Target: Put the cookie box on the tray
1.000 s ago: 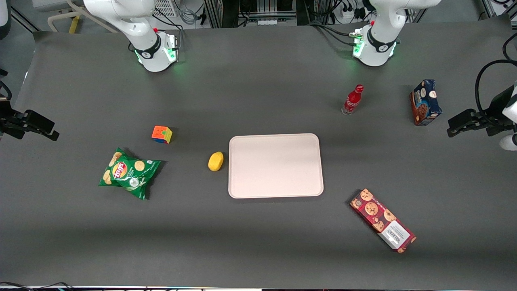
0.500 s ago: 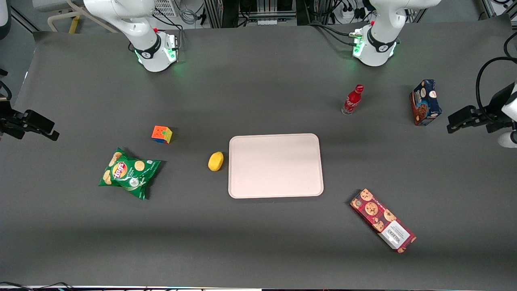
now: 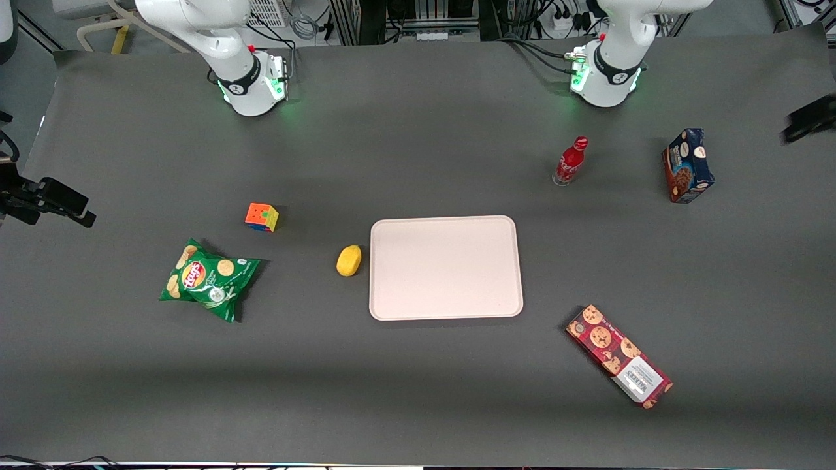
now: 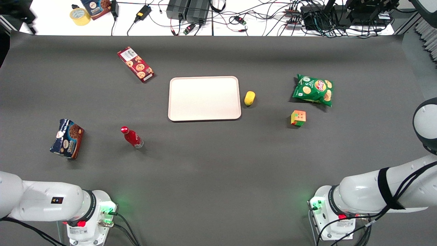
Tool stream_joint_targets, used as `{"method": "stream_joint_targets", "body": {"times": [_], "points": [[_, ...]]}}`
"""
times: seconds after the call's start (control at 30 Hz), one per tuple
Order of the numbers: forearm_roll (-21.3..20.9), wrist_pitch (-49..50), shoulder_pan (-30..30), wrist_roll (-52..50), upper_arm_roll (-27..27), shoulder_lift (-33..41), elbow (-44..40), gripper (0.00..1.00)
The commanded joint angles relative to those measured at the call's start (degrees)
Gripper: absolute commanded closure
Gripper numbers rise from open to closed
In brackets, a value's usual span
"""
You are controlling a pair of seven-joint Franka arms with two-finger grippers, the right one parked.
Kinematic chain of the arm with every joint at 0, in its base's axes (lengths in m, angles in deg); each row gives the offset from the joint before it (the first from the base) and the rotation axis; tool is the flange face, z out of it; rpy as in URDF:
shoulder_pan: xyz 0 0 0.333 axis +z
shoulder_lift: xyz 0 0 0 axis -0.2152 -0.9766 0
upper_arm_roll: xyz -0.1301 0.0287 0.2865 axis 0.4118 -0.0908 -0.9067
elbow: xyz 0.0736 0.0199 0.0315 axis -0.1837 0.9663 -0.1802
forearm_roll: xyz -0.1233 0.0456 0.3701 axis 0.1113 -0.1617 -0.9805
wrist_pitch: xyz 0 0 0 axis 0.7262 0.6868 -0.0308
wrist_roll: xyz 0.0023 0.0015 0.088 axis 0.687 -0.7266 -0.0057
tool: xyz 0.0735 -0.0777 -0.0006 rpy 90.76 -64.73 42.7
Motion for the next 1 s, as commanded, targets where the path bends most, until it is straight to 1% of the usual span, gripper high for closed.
{"method": "stream_joint_targets", "body": {"times": [0.0,0.17,0.27,0.43,0.57,0.67,0.73,0.97], "points": [[-1.8,-3.5,-0.1,4.6,-4.2,3.1,9.1,0.00],[-2.6,-17.1,0.1,4.8,-4.8,8.7,27.0,0.00],[-2.6,-25.7,0.1,4.9,-6.1,10.5,36.9,0.00],[-2.7,-37.2,0.2,5.7,-7.5,10.6,48.5,0.00],[-3.2,-43.9,0.2,8.0,-10.0,10.5,54.8,0.00],[-4.6,-47.7,0.2,10.4,-12.2,10.5,57.9,0.00],[-4.7,-49.2,0.2,10.9,-13.6,10.8,59.5,0.00],[-5.5,-54.4,0.3,11.8,-15.4,11.8,65.0,0.00]]}}
